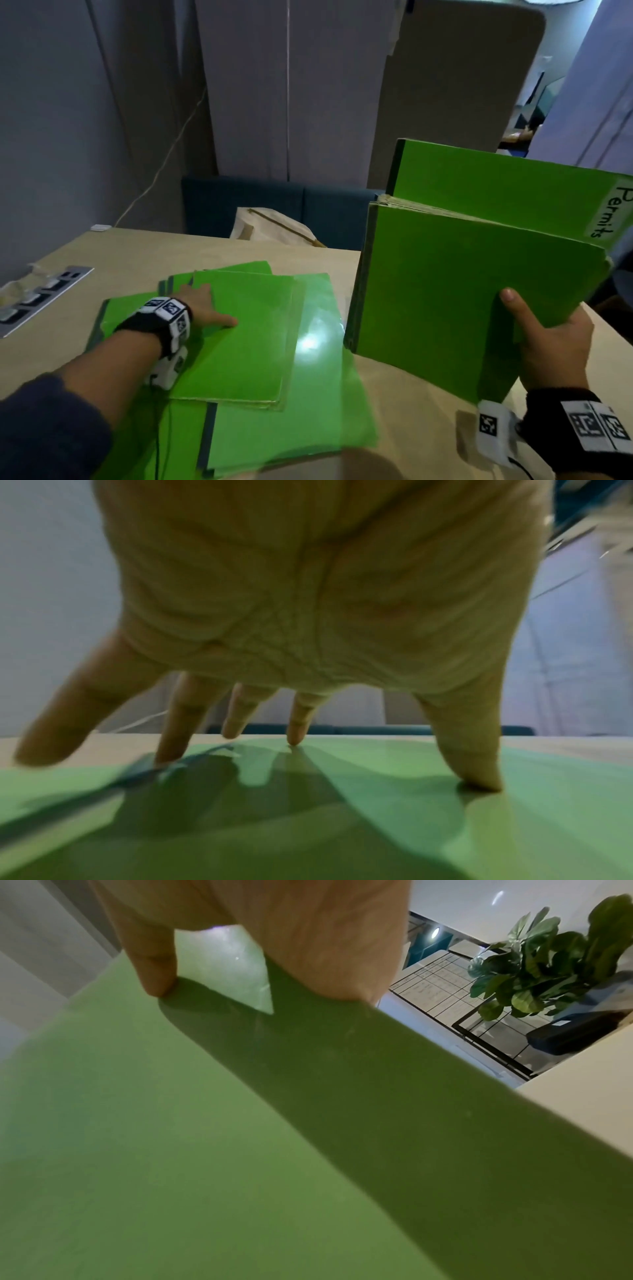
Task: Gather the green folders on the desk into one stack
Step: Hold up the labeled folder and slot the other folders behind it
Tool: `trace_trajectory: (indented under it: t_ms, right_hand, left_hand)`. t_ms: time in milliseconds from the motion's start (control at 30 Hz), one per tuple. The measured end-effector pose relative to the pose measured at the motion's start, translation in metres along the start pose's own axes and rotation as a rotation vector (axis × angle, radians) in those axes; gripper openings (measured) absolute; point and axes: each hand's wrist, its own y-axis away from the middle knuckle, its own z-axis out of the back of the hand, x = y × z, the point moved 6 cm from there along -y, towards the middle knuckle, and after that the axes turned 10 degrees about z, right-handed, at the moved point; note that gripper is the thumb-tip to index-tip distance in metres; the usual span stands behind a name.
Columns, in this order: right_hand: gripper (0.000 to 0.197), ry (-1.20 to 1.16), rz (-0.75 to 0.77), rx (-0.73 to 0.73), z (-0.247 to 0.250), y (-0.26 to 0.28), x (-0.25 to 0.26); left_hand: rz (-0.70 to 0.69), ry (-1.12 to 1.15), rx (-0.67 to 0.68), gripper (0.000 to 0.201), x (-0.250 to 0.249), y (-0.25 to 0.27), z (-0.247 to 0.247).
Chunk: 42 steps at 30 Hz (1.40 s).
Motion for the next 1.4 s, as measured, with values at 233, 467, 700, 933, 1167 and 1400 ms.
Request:
trace_trajectory:
  t_ms: [233,467,700,933,1167,1400]
  right_hand:
    - [0.038,0.001,0.004,-0.02,-0.002,0.002,0.0]
    - [0.039,-0.026,0.022,-0.011,-0.001,0.002,0.0]
    - [0.03,-0.024,-0.001,-0.03,-0.003,0.005,0.002]
    - [0.063,-0.036,0.041,-0.045,-0.002,0.005,0.004]
    - [0.046,-0.035,-0.015,-0.048,-0.001,0.004,-0.002]
    - [0.073,0.012,0.018,-0.03,-0.003,0.001,0.002]
  left_hand:
    - [0.116,0.17,-0.035,0.148,0.048,-0.01,0.006]
    - [0.127,0.389,-0.056,0.131,0.066,-0.01,0.008]
    - [0.144,0.4,-0.032,0.125,0.063,-0.004,0.008]
    - [0.153,0.405,-0.018,0.138,0.068,0.003,0.007]
    - [0.105,0.269,-0.078,0.144,0.065,0.012,0.013]
    - [0.03,0.09,-0.138,0.122,0.033,0.027,0.014]
